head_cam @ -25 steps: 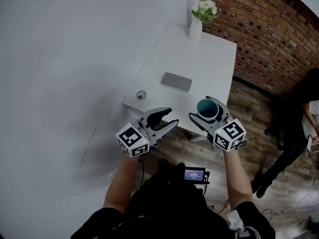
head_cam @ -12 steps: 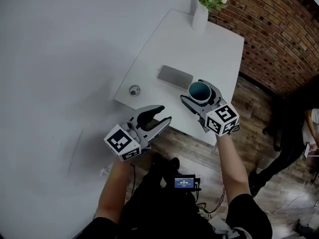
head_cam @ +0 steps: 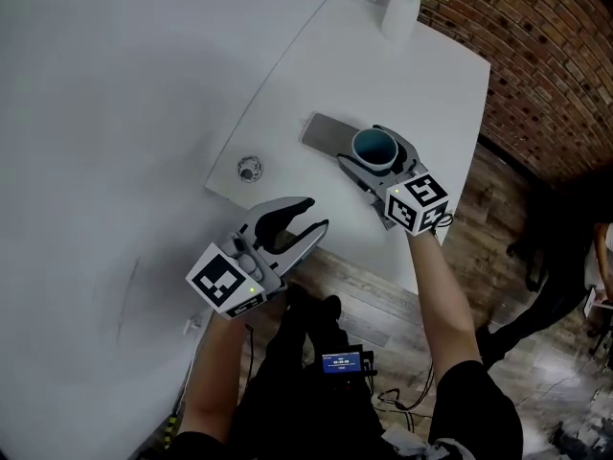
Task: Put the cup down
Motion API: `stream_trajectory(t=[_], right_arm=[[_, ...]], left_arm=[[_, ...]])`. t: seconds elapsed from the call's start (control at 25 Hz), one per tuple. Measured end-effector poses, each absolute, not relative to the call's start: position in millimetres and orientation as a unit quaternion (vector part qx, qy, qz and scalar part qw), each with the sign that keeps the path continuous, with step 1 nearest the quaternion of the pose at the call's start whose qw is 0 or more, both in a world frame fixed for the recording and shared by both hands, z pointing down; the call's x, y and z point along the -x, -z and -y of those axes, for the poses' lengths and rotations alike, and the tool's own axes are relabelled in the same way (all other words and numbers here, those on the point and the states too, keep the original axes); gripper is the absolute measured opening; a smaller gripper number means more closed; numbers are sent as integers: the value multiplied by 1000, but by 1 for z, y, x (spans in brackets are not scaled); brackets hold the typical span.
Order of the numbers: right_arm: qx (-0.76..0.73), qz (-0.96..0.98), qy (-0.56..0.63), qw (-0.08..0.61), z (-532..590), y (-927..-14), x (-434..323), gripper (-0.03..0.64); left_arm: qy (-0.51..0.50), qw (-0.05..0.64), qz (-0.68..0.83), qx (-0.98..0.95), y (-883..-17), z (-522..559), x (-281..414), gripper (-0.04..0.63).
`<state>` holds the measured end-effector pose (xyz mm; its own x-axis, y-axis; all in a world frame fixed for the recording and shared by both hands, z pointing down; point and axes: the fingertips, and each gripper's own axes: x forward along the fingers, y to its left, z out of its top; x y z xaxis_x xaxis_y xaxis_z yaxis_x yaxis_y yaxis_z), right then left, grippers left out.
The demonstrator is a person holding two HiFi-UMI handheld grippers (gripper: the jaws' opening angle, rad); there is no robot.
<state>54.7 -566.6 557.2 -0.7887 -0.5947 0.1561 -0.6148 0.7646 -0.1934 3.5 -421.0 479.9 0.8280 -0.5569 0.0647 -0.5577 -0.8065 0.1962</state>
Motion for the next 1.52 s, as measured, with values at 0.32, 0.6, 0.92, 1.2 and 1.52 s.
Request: stream_trajectory(t=[0.32, 0.6, 0.92, 1.2, 1.52], right_arm=[[-314, 940, -116, 60, 609, -594, -36, 411], [-310, 942, -108, 63, 632, -604, -23, 411], [-312, 944, -93, 46, 640, -595, -25, 411], [-304, 948, -56, 73, 622, -603, -35, 411], [-298, 947, -12, 117, 610, -612, -31, 411]], left_arm=[[14, 107, 307, -946, -491, 440, 3, 141], [12, 111, 310, -944, -499, 444, 11, 141], [0, 122, 318, -940, -500, 448, 14, 141], [6, 125, 312, -942, -505, 446, 14, 141], [20, 122, 307, -944, -503, 443, 11, 141]])
